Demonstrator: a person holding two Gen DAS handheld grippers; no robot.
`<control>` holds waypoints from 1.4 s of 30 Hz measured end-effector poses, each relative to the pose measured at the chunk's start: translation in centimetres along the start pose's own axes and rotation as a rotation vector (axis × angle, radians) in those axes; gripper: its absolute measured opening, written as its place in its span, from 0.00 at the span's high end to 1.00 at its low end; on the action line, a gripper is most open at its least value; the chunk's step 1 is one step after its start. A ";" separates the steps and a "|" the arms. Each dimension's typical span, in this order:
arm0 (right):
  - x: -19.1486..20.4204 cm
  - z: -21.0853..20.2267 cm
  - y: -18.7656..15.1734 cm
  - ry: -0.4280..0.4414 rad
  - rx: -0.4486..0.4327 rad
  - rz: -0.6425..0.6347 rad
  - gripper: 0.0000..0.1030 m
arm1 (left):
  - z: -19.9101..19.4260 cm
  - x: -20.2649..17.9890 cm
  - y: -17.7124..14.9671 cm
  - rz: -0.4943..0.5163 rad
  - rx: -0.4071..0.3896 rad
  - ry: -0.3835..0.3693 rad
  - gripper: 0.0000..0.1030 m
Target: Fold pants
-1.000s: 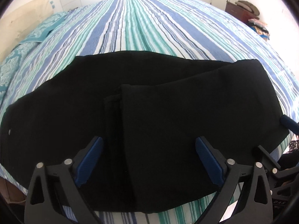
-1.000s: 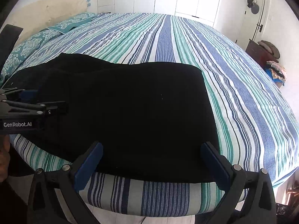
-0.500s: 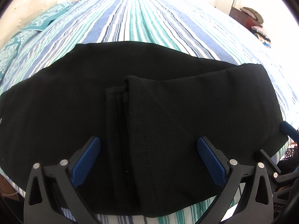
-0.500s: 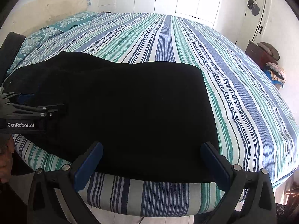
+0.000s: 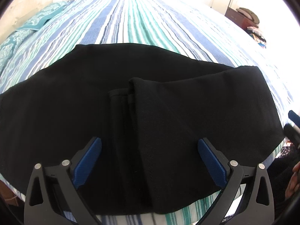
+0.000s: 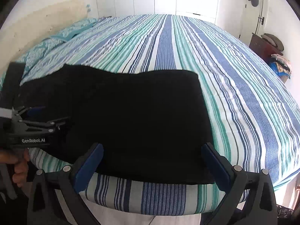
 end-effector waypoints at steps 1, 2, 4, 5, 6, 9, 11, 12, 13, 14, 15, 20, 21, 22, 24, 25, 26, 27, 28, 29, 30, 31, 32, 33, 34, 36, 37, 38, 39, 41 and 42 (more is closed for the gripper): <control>-1.5 -1.3 0.4 0.010 -0.049 0.050 0.00 | -0.8 0.9 0.3 -0.015 -0.011 0.015 0.01; -3.2 -2.4 0.6 0.018 -0.088 0.102 0.00 | -1.8 1.7 0.5 -0.026 -0.038 0.017 0.01; -7.1 -3.4 0.7 0.066 -0.113 0.208 0.00 | -3.8 3.1 1.1 -0.040 -0.109 0.024 0.02; -9.0 -3.2 0.6 0.118 -0.100 0.259 0.00 | -4.7 3.4 1.4 -0.046 -0.141 0.025 0.02; -10.5 -2.6 0.5 0.171 -0.073 0.304 0.00 | -5.3 3.3 1.8 -0.047 -0.161 0.010 0.02; -12.4 0.0 0.2 0.337 0.026 0.345 0.06 | -6.1 1.5 2.5 -0.008 -0.179 -0.049 0.02; -12.6 1.3 0.1 0.344 0.064 0.322 0.09 | -5.6 0.7 2.7 0.026 -0.163 -0.039 0.02; -12.7 1.6 0.1 0.316 0.070 0.322 0.09 | -5.3 0.8 2.6 0.023 -0.150 -0.030 0.02; -12.9 1.6 0.0 0.298 0.059 0.338 0.09 | -5.0 1.4 2.5 0.005 -0.132 -0.023 0.02; -13.1 1.4 0.1 0.282 0.032 0.358 0.09 | -4.8 2.4 2.4 -0.025 -0.115 -0.014 0.02; -13.5 1.0 -0.1 0.261 0.000 0.377 0.09 | -4.9 4.0 2.2 -0.064 -0.104 -0.007 0.02; -14.5 -1.1 -0.8 0.190 -0.072 0.436 0.09 | -7.7 16.6 3.8 -0.282 -0.165 0.067 0.02; -14.4 -1.7 -0.7 0.183 -0.084 0.419 0.08 | -8.3 19.9 4.2 -0.341 -0.179 0.095 0.02; -14.1 -2.3 -0.6 0.175 -0.095 0.397 0.08 | -8.9 23.4 4.6 -0.409 -0.194 0.116 0.02; -13.3 -3.2 -0.5 0.173 -0.117 0.363 0.08 | -9.5 29.5 4.8 -0.530 -0.211 0.099 0.01; -12.8 -3.6 -0.6 0.176 -0.122 0.355 0.08 | -8.9 31.9 4.3 -0.570 -0.189 0.082 0.01; -12.2 -3.8 -0.6 0.180 -0.124 0.350 0.08 | -8.2 33.8 4.3 -0.592 -0.153 0.068 0.01; -11.6 -3.9 -0.7 0.186 -0.123 0.346 0.08 | -7.0 35.1 4.4 -0.590 -0.111 0.044 0.01; -10.9 -4.0 -0.8 0.193 -0.118 0.340 0.08 | -5.9 35.9 4.5 -0.574 -0.073 0.024 0.01; -10.3 -4.0 -0.9 0.198 -0.112 0.331 0.08 | -4.8 36.5 4.5 -0.552 -0.043 0.024 0.01; -9.6 -3.9 -0.9 0.201 -0.106 0.319 0.08 | -3.7 36.8 4.5 -0.530 -0.015 0.032 0.01; -8.9 -3.7 -0.9 0.204 -0.100 0.306 0.08 | -2.8 36.8 4.4 -0.511 0.013 0.053 0.01; -8.3 -3.6 -0.9 0.206 -0.090 0.291 0.08 | -1.6 37.0 4.2 -0.491 0.044 0.089 0.01; -7.8 -3.4 -1.0 0.205 -0.081 0.278 0.08 | -1.1 37.0 3.6 -0.475 0.063 0.099 0.01; -7.3 -3.3 -1.0 0.204 -0.074 0.267 0.08 | -0.8 37.2 3.3 -0.470 0.069 0.068 0.00; -6.6 -3.1 -1.2 0.205 -0.064 0.252 0.08 | -0.5 37.2 3.1 -0.491 0.065 0.031 0.00; -6.4 -3.1 -1.2 0.205 -0.061 0.245 0.08 | -0.5 37.1 3.1 -0.511 0.066 0.019 0.00; -6.1 -3.0 -1.3 0.204 -0.058 0.237 0.08 | -0.6 36.8 3.2 -0.528 0.070 -0.016 0.02; -5.9 -2.8 -1.3 0.202 -0.054 0.227 0.08 | -0.7 36.2 3.2 -0.534 0.074 -0.067 0.19; -5.9 -2.5 -1.3 0.195 -0.050 0.218 0.08 | -1.1 34.6 3.2 -0.520 0.092 -0.094 0.61; -6.0 -2.4 -1.2 0.192 -0.052 0.219 0.08 | -1.7 33.9 3.4 -0.490 0.079 -0.049 0.78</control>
Point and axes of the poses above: each gripper's, at about its wrist camera, not at the fingertips, and z roughly the way its jaws point, x to its left, y to its top, the point moved 4 cm from there along z, roughly the way its jaws point, and after that the axes turned 8 degrees about -z, right-handed, at the moved point
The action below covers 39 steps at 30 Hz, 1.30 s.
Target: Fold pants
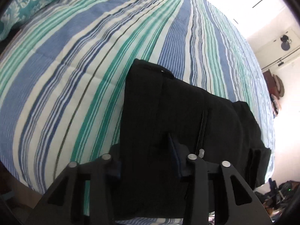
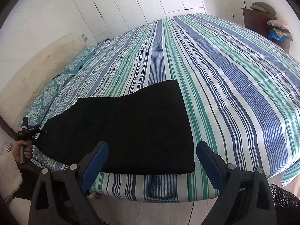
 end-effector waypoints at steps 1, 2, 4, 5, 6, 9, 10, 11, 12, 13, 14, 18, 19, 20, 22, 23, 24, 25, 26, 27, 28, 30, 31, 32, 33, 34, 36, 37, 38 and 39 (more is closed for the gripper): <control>-0.1 0.0 0.1 0.001 -0.006 0.004 0.08 | -0.7 -0.6 -0.1 0.008 -0.018 0.019 0.82; -0.3 0.0 0.2 0.001 -0.012 0.010 0.08 | -1.5 -1.1 -0.2 -0.016 -0.034 0.007 0.85; -0.6 -0.1 0.4 0.004 -0.026 0.023 0.08 | -4.0 -2.0 -0.1 -0.082 -0.059 -0.085 0.88; -0.7 -0.2 0.6 0.006 -0.034 0.028 0.08 | -5.5 -2.9 -0.3 -0.103 -0.068 -0.150 0.88; -0.9 -0.4 0.7 0.008 -0.044 0.034 0.08 | -6.9 -4.2 -0.7 -0.111 -0.073 -0.210 0.88; -1.3 -1.0 0.9 0.015 -0.074 0.049 0.08 | -10.3 -9.4 -2.0 -0.073 -0.065 -0.344 0.88; -1.3 -1.2 1.0 0.021 -0.083 0.049 0.08 | -11.0 -11.4 -2.8 -0.050 -0.059 -0.374 0.88; -1.3 -1.3 1.1 0.029 -0.091 0.046 0.08 | -11.5 -13.7 -3.7 -0.019 -0.050 -0.401 0.88; -1.2 -1.4 1.2 0.041 -0.098 0.041 0.08 | -12.0 -15.7 -4.6 0.011 -0.043 -0.423 0.88; -1.0 -1.5 1.3 0.055 -0.103 0.034 0.08 | -12.0 -18.0 -5.7 0.041 -0.034 -0.445 0.88; -0.8 -1.5 1.4 0.068 -0.106 0.027 0.08 | -11.8 -20.3 -6.8 0.066 -0.023 -0.470 0.88; 0.0 -1.4 1.6 0.097 -0.118 0.008 0.08 | -7.6 -29.0 -11.2 0.187 0.029 -0.473 0.88; 0.1 -1.5 1.7 0.102 -0.123 0.006 0.08 | -5.8 -30.8 -12.4 0.217 0.037 -0.436 0.88; 0.2 -1.5 1.7 0.105 -0.128 0.004 0.08 | -3.7 -32.4 -13.5 0.250 0.041 -0.384 0.88; 0.3 -1.7 1.8 0.115 -0.137 0.000 0.08 | 0.3 -34.8 -15.9 0.331 0.038 -0.263 0.87; 0.4 -1.8 1.8 0.118 -0.140 -0.004 0.08 | 2.1 -35.8 -16.9 0.380 0.037 -0.203 0.85; 0.4 -1.8 1.8 0.124 -0.141 -0.008 0.08 | 3.4 -36.6 -17.8 0.427 0.046 -0.165 0.81; 0.5 -1.8 1.8 0.132 -0.141 -0.014 0.08 | 3.9 -37.2 -18.9 0.468 0.066 -0.155 0.75; 0.5 -1.9 1.8 0.141 -0.140 -0.020 0.08 | 3.9 -38.0 -19.6 0.503 0.087 -0.165 0.72; 0.6 -1.9 1.7 0.152 -0.138 -0.024 0.08 | 3.2 -38.7 -20.2 0.525 0.099 -0.198 0.61; 0.6 -1.8 1.7 0.167 -0.134 -0.025 0.08 | 1.8 -39.2 -20.4 0.542 0.101 -0.255 0.47; 0.8 -1.7 1.5 0.207 -0.127 -0.028 0.08 | -1.9 -38.9 -20.8 0.572 0.038 -0.326 0.23; 1.1 -1.6 1.5 0.231 -0.122 -0.036 0.08 | -3.8 -38.1 -20.3 0.579 -0.026 -0.323 0.13; 1.5 -1.4 1.5 0.256 -0.115 -0.051 0.08 | -5.5 -36.8 -19.5 0.573 -0.094 -0.302 0.11; 2.1 -1.1 1.4 0.286 -0.105 -0.072 0.08 | -6.7 -35.4 -18.5 0.555 -0.142 -0.278 0.09; 2.9 -0.8 1.2 0.320 -0.093 -0.094 0.08 | -7.6 -33.6 -17.5 0.528 -0.178 -0.253 0.09; 4.5 0.3 0.9 0.402 -0.058 -0.121 0.08 | -8.5 -29.5 -15.8 0.443 -0.232 -0.193 0.09; 5.1 1.0 0.9 0.445 -0.039 -0.110 0.08 | -8.2 -27.4 -14.6 0.398 -0.250 -0.169 0.09; 5.5 2.0 1.0 0.474 -0.015 -0.096 0.08 | -8.0 -25.3 -14.1 0.358 -0.264 -0.143 0.09; 5.8 3.1 1.3 0.486 0.005 -0.088 0.08 | -7.5 -23.3 -13.7 0.322 -0.274 -0.111 0.09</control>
Point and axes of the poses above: each gripper's, at about its wrist camera, not at the fingertips, and z roughly the way its jaws point, x to its left, y to its top, the point moved 4 cm from there along z, roughly the way its jaws point, and after that the axes turned 8 degrees about -z, right-handed, at the moved point
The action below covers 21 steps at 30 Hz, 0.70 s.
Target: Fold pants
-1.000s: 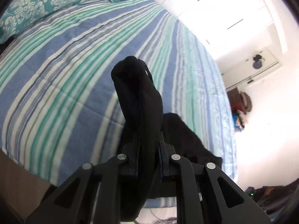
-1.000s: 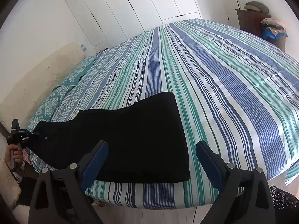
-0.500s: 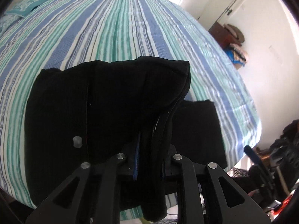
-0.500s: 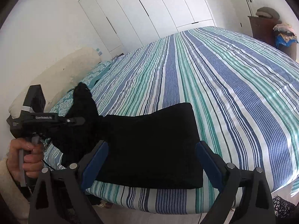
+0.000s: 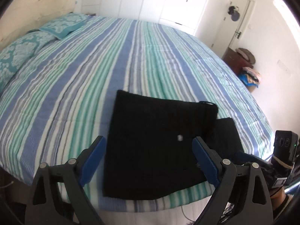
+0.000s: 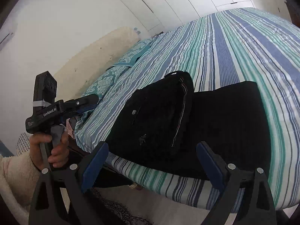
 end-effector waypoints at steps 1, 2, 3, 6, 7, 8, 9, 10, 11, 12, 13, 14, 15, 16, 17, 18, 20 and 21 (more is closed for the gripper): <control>-0.5 1.2 0.3 -0.005 0.020 0.013 0.08 | 0.2 1.7 -0.6 -0.025 -0.006 0.032 0.09; -1.3 2.5 0.6 -0.026 0.045 0.035 0.08 | 0.5 3.1 -1.5 -0.043 -0.013 0.058 0.09; -2.2 3.8 0.8 -0.033 0.074 0.064 0.08 | 0.8 4.2 -2.4 -0.058 -0.014 0.085 0.09; -3.9 7.6 1.1 -0.058 0.180 0.120 0.12 | 2.3 6.2 -4.1 -0.078 0.018 0.140 0.12; -4.1 8.7 1.2 -0.082 0.221 0.112 0.19 | 2.5 6.6 -4.1 -0.085 0.024 0.146 0.14; -4.2 9.3 1.5 -0.119 0.241 0.091 0.33 | 2.7 6.7 -3.8 -0.092 0.022 0.140 0.14; -4.2 9.7 1.9 -0.140 0.250 0.075 0.47 | 2.5 6.7 -3.6 -0.093 0.007 0.134 0.14; -4.1 10.1 2.2 -0.133 0.268 0.087 0.73 | 2.8 6.5 -3.3 -0.092 -0.012 0.139 0.14; -4.2 10.3 2.4 -0.134 0.287 0.116 0.77 | 2.3 6.8 -3.1 -0.093 -0.026 0.143 0.14; -4.2 10.2 2.8 -0.129 0.287 0.137 0.80 | 2.0 7.0 -3.0 -0.099 -0.033 0.141 0.14; -4.0 9.8 3.3 -0.107 0.274 0.150 0.82 | 1.8 7.3 -3.0 -0.110 -0.038 0.136 0.14; -3.8 9.1 3.9 -0.074 0.254 0.167 0.82 | 1.6 7.7 -3.0 -0.121 -0.044 0.134 0.14; -3.4 8.1 4.5 -0.037 0.224 0.193 0.83 | 1.4 7.9 -2.9 -0.131 -0.051 0.132 0.14; -3.1 7.1 5.3 0.005 0.190 0.217 0.83 | 1.3 8.1 -2.8 -0.142 -0.057 0.131 0.14; -2.6 5.9 6.1 0.036 0.161 0.224 0.83 | 1.2 8.3 -2.7 -0.150 -0.062 0.131 0.14; -2.2 4.9 6.8 0.047 0.139 0.217 0.83 | 1.2 8.4 -2.8 -0.154 -0.066 0.131 0.14; -1.7 2.6 8.1 0.075 0.096 0.213 0.83 | 1.1 8.3 -2.8 -0.150 -0.067 0.133 0.14; -1.8 1.5 8.5 0.086 0.079 0.218 0.83 | 1.2 8.2 -2.9 -0.145 -0.066 0.134 0.14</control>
Point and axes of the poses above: each gripper's, at about its wrist camera, not at the fingertips, and z roughly the way its jaws point, x to its left, y to its top, the point moved 4 cm from there along z, roughly the way its jaws point, and after that the axes turned 8 degrees about -z, right-handed, at the moved point
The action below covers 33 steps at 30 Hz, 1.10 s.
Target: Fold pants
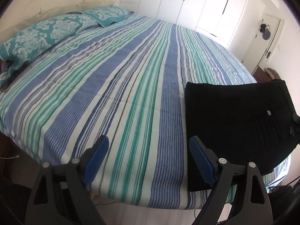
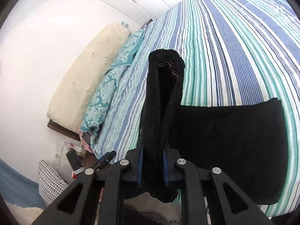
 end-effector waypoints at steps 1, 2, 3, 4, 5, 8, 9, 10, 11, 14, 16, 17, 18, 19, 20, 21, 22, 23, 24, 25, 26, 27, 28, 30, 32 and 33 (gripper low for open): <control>-0.1 -1.0 0.2 0.006 -0.011 0.004 0.83 | 0.0 -0.2 -0.1 0.008 0.000 -0.001 0.14; -0.5 -1.9 0.3 0.005 -0.016 0.005 0.83 | 0.0 -0.4 -0.2 0.018 0.000 -0.002 0.14; -1.1 -2.8 0.2 -0.007 -0.019 0.003 0.83 | 0.0 -0.8 -0.4 0.030 0.001 -0.003 0.14; -1.9 -3.4 0.0 -0.024 -0.015 -0.002 0.83 | 0.0 -1.1 -0.5 0.043 0.002 -0.003 0.14; -2.8 -3.9 -0.3 -0.042 -0.010 0.003 0.83 | 0.0 -1.4 -0.7 0.057 0.002 -0.005 0.14; -5.7 -4.9 -1.5 -0.085 0.004 0.048 0.83 | 0.1 -2.4 -1.1 0.099 0.008 -0.009 0.14; -6.6 -5.1 -2.0 -0.104 0.010 0.058 0.83 | 0.1 -2.8 -1.2 0.114 0.010 -0.010 0.14; -7.4 -5.3 -2.4 -0.113 0.013 0.073 0.83 | 0.2 -3.1 -1.4 0.126 0.013 -0.010 0.14; -8.2 -5.5 -2.8 -0.118 0.016 0.089 0.83 | 0.2 -3.4 -1.5 0.138 0.016 -0.011 0.14; -10.5 -5.7 -4.1 -0.138 0.020 0.129 0.83 | 0.5 -4.2 -2.0 0.172 0.029 -0.014 0.14; -11.9 -5.5 -4.8 -0.163 0.032 0.137 0.83 | 0.6 -4.9 -2.4 0.202 0.039 -0.017 0.14; -12.4 -5.1 -5.3 -0.190 0.044 0.124 0.80 | 0.6 -5.4 -2.6 0.219 0.044 -0.019 0.14; -12.9 -4.8 -5.5 -0.222 0.056 0.114 0.76 | 0.6 -5.9 -2.7 0.236 0.046 -0.022 0.14; -13.4 -4.7 -5.9 -0.258 0.060 0.109 0.65 | 0.3 -6.5 -2.7 0.252 0.044 -0.028 0.14; -13.5 -5.0 -6.1 -0.281 0.047 0.103 0.52 | 0.0 -7.2 -2.6 0.263 0.035 -0.040 0.14; -13.5 -5.6 -6.1 -0.302 0.034 0.102 0.44 | -0.3 -7.9 -2.5 0.272 0.024 -0.060 0.13; -13.5 -6.3 -6.1 -0.348 0.032 0.094 0.36 | -0.6 -8.8 -2.3 0.284 0.012 -0.081 0.13; -12.8 -6.8 -5.9 -0.392 0.030 0.061 0.36 | -0.6 -9.8 -2.1 0.299 0.000 -0.099 0.12; -11.9 -7.5 -5.6 -0.453 0.025 0.002 0.36 | -0.5 -10.9 -2.1 0.317 -0.007 -0.118 0.10; -10.6 -8.0 -5.1 -0.498 0.015 -0.075 0.36 | -0.1 -12.1 -2.1 0.338 -0.008 -0.133 0.10; -9.0 -8.3 -4.7 -0.505 0.003 -0.152 0.36 | 0.4 -13.3 -2.3 0.360 -0.006 -0.143 0.10; -7.2 -8.2 -4.2 -0.485 -0.007 -0.216 0.36 | 1.0 -14.4 -2.6 0.380 -0.001 -0.155 0.10; -5.5 -7.8 -3.8 -0.450 -0.014 -0.267 0.36 | 1.7 -15.4 -3.1 0.402 0.015 -0.171 0.10; -3.1 -6.3 -3.6 -0.361 -0.005 -0.337 0.36 | 3.6 -16.7 -4.6 0.444 0.064 -0.167 0.10; -2.6 -4.2 -4.8 -0.347 0.050 -0.367 0.36 | 5.6 -16.9 -6.9 0.493 0.147 -0.132 0.10; -3.2 -3.2 -5.7 -0.372 0.090 -0.373 0.36 | 6.1 -16.7 -7.8 0.517 0.178 -0.122 0.10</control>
Point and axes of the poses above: each gripper's, at about its wrist camera, not at the fingertips, and z roughly the way its jaws point, x to its left, y to its top, the point moved 4 cm from there along z, roughly the way its jaws point, and after that the axes turned 8 degrees about -z, right-handed, at the moved point
